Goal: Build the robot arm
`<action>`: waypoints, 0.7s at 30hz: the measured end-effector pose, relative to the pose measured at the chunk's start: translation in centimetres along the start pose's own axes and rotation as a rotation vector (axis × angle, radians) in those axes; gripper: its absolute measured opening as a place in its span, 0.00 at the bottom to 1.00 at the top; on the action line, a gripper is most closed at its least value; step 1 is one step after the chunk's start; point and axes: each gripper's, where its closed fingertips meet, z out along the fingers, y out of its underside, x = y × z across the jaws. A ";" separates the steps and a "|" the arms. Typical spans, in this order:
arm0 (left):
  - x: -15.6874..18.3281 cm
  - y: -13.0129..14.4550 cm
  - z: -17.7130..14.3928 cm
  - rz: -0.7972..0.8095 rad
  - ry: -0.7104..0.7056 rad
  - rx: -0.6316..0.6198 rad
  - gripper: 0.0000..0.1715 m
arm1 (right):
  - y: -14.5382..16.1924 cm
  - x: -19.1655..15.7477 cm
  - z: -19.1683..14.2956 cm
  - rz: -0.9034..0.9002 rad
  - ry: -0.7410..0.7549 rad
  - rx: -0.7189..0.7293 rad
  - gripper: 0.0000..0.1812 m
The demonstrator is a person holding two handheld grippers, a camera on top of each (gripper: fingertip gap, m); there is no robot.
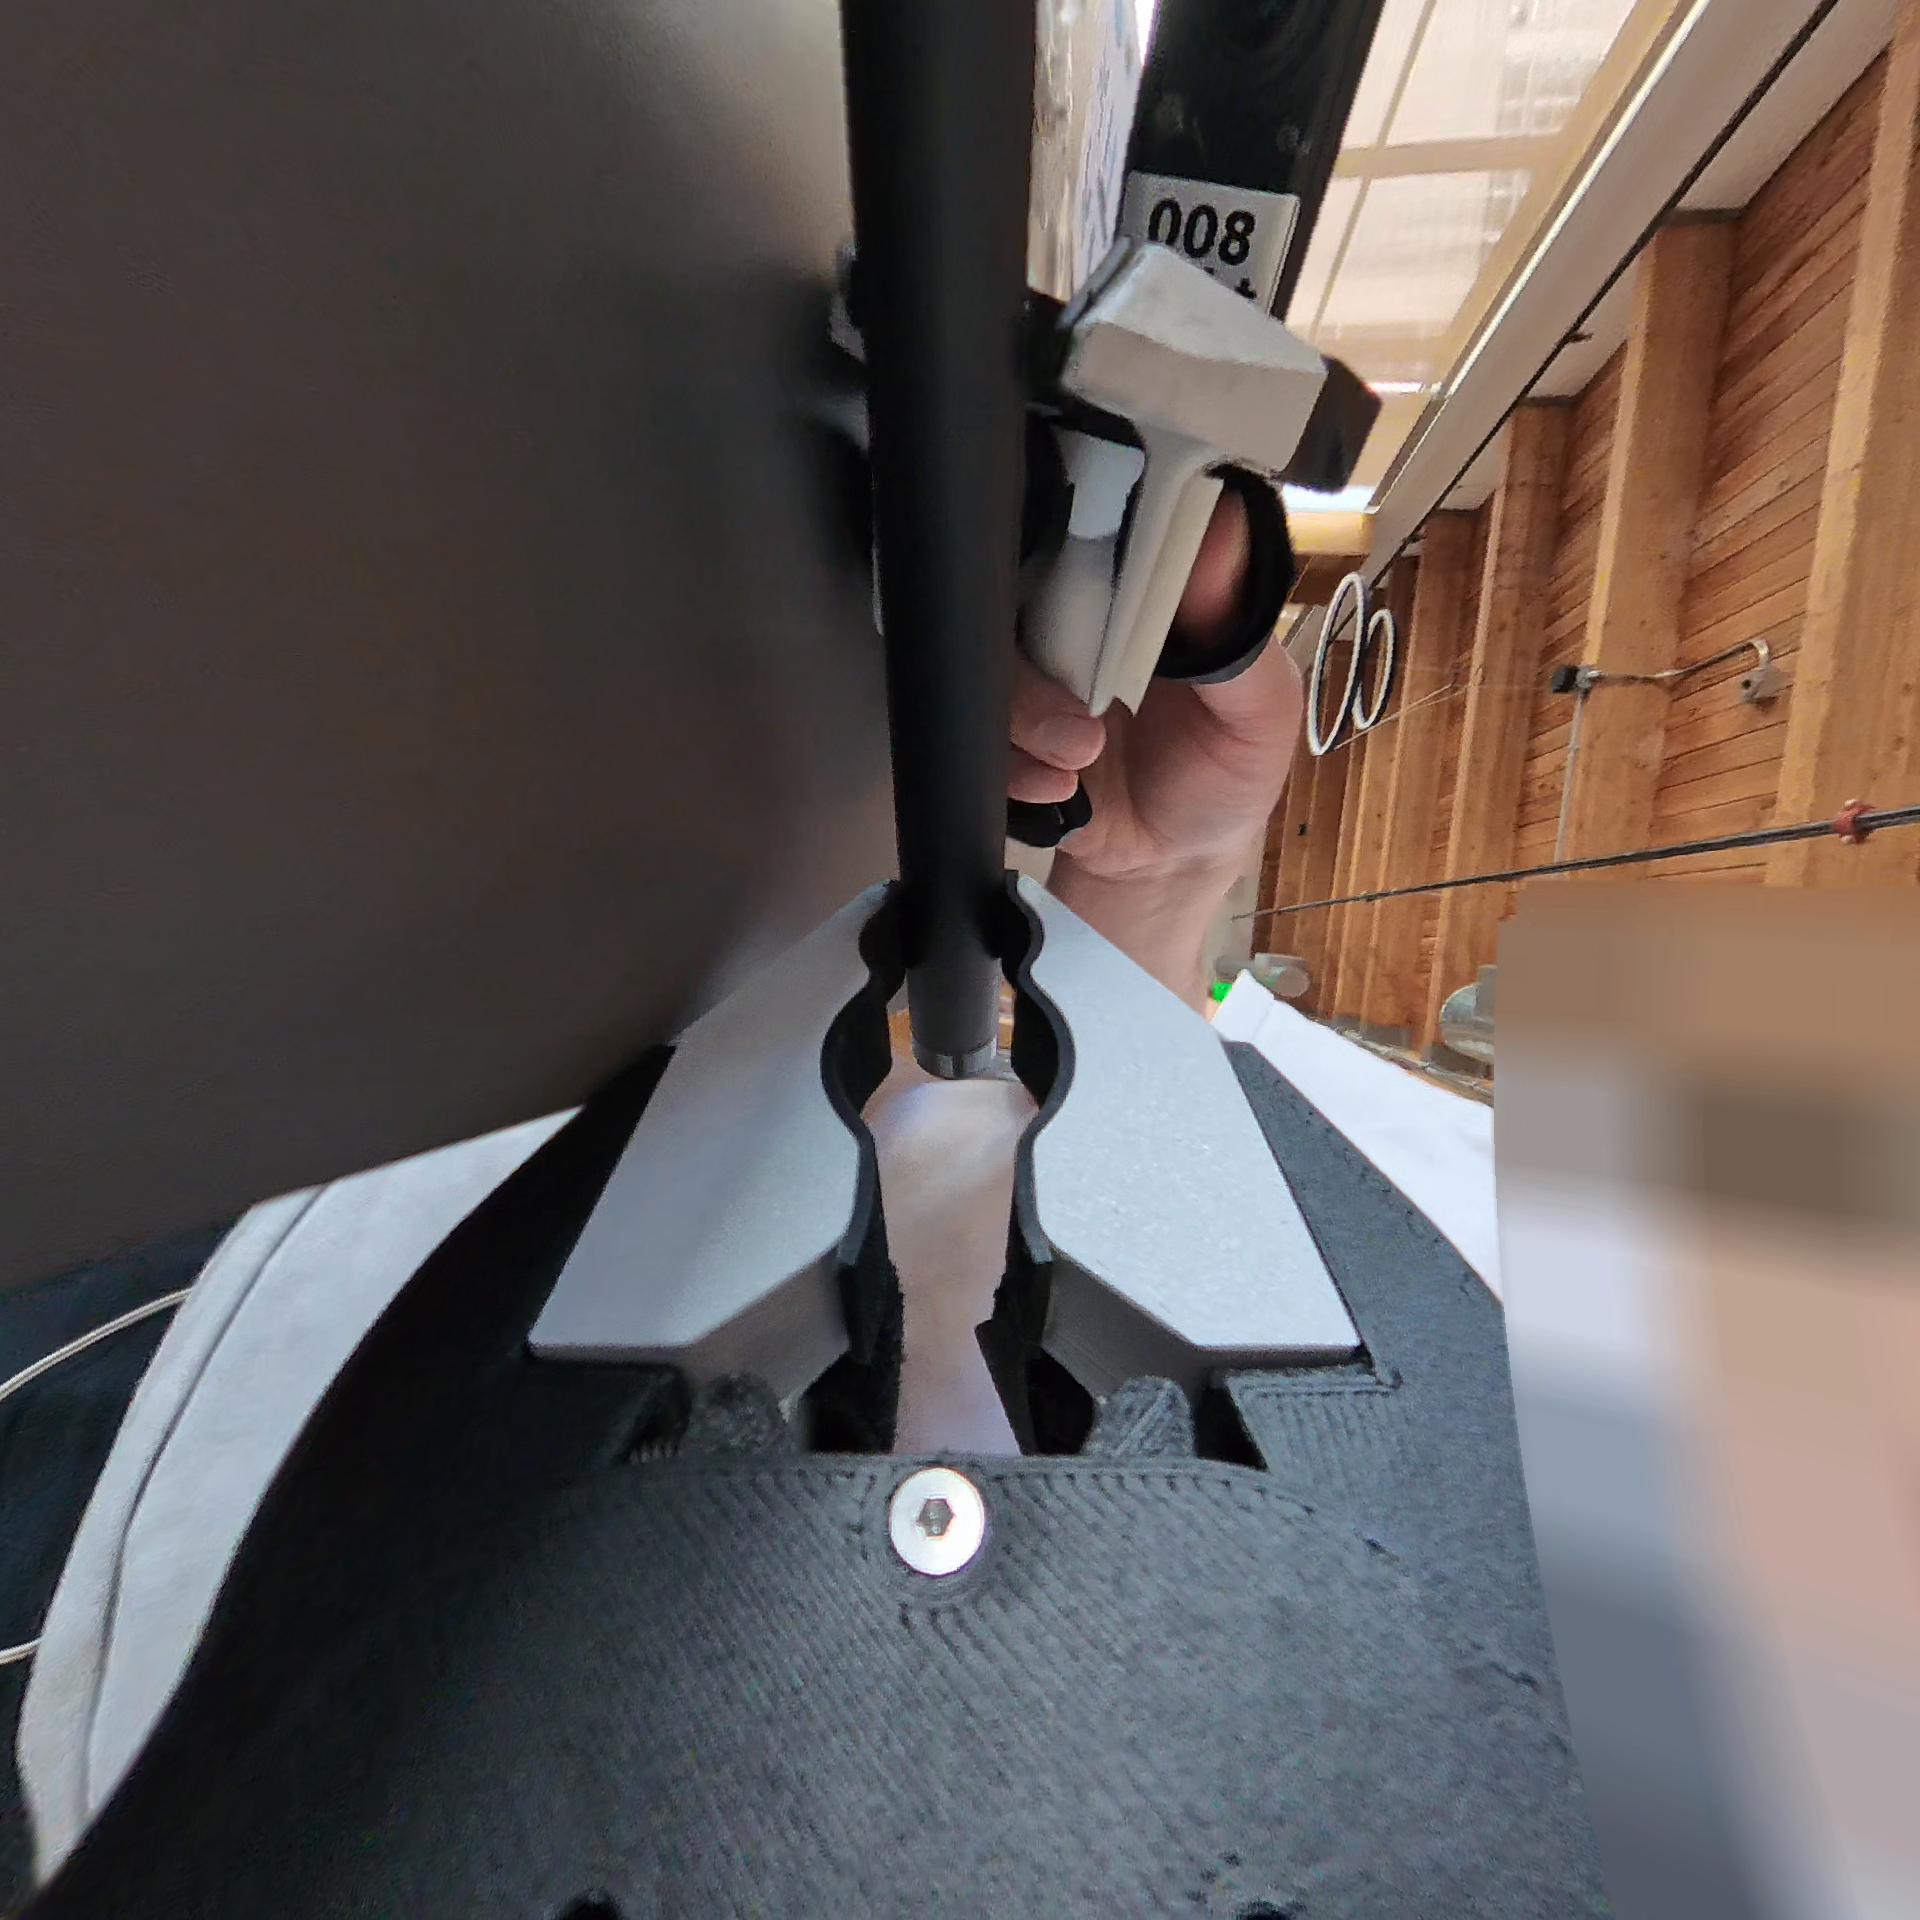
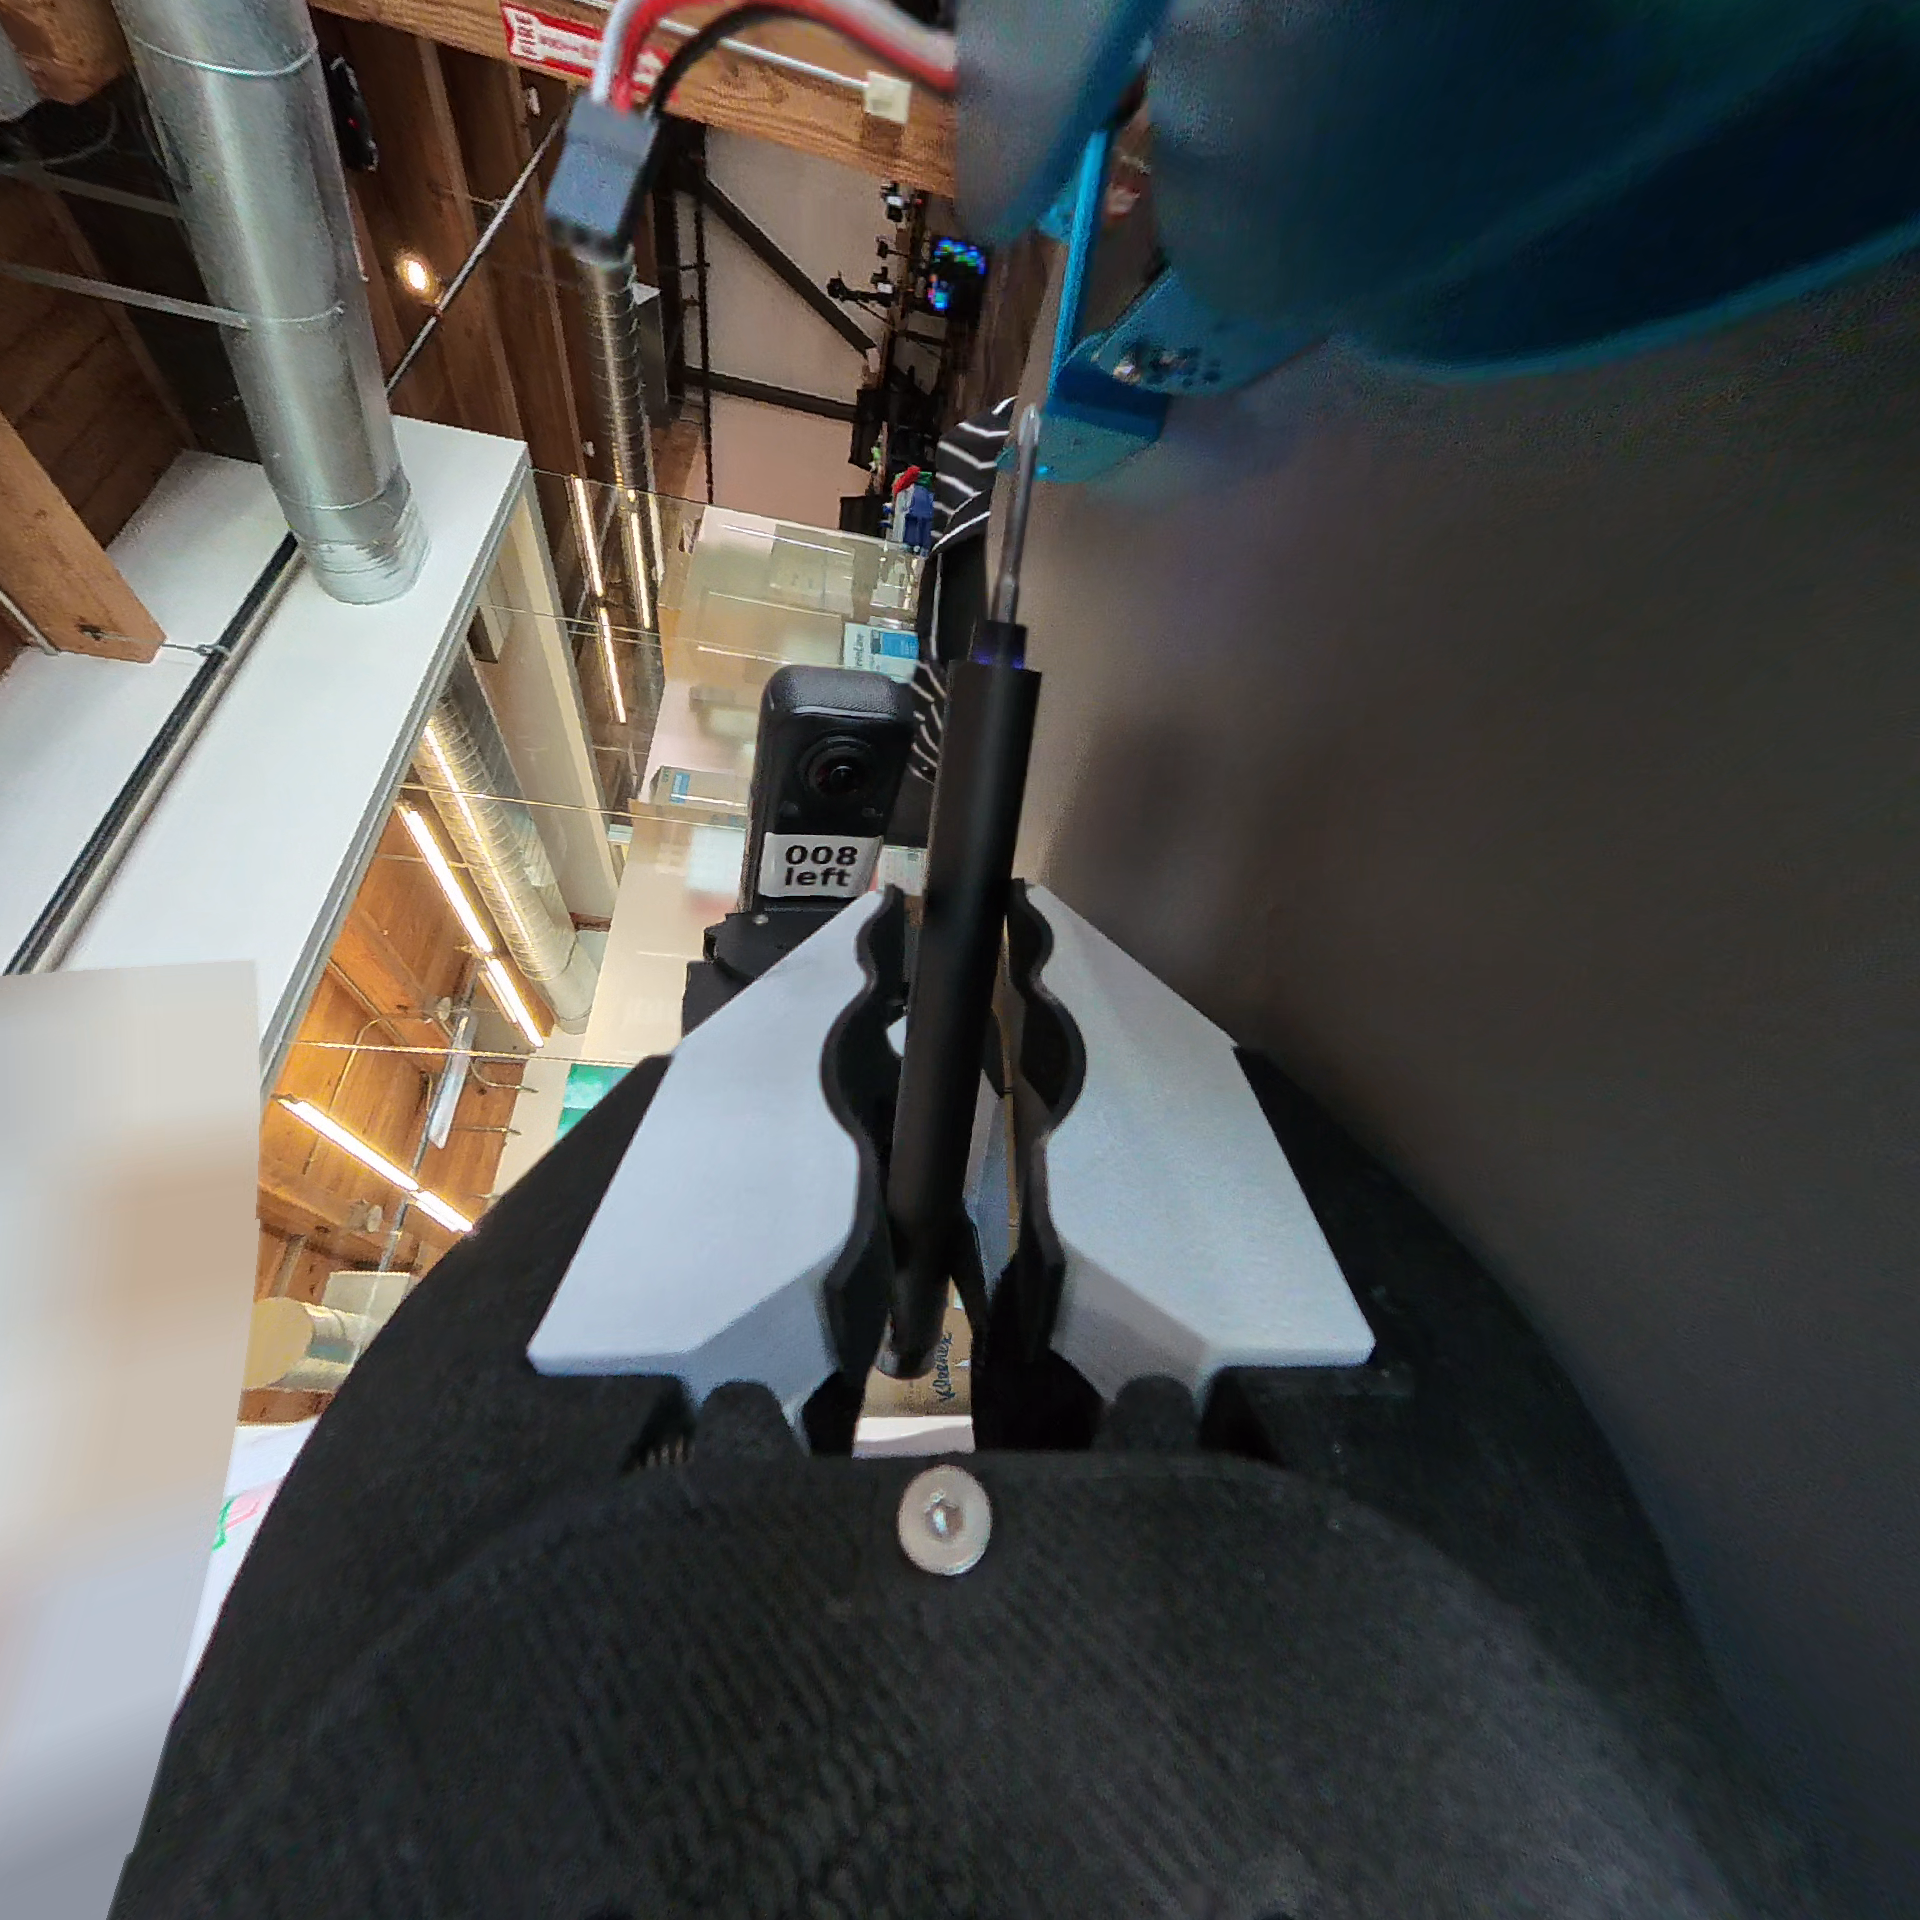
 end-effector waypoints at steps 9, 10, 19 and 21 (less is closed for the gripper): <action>0.8 3.0 1.4 0.264 -0.097 -0.106 0.09 | 2.2 -3.3 -0.8 -0.028 -0.124 0.032 0.09; 0.7 3.1 1.6 0.285 -0.110 -0.120 0.10 | 2.5 -3.3 -0.9 -0.045 -0.115 0.022 0.09; 3.2 4.2 4.3 0.454 0.020 -0.153 0.19 | 2.9 -5.0 -5.7 -0.253 -0.086 0.038 0.09; 3.2 4.0 4.4 0.461 0.025 -0.122 0.22 | 2.8 -5.2 -7.2 -0.325 -0.047 0.030 0.09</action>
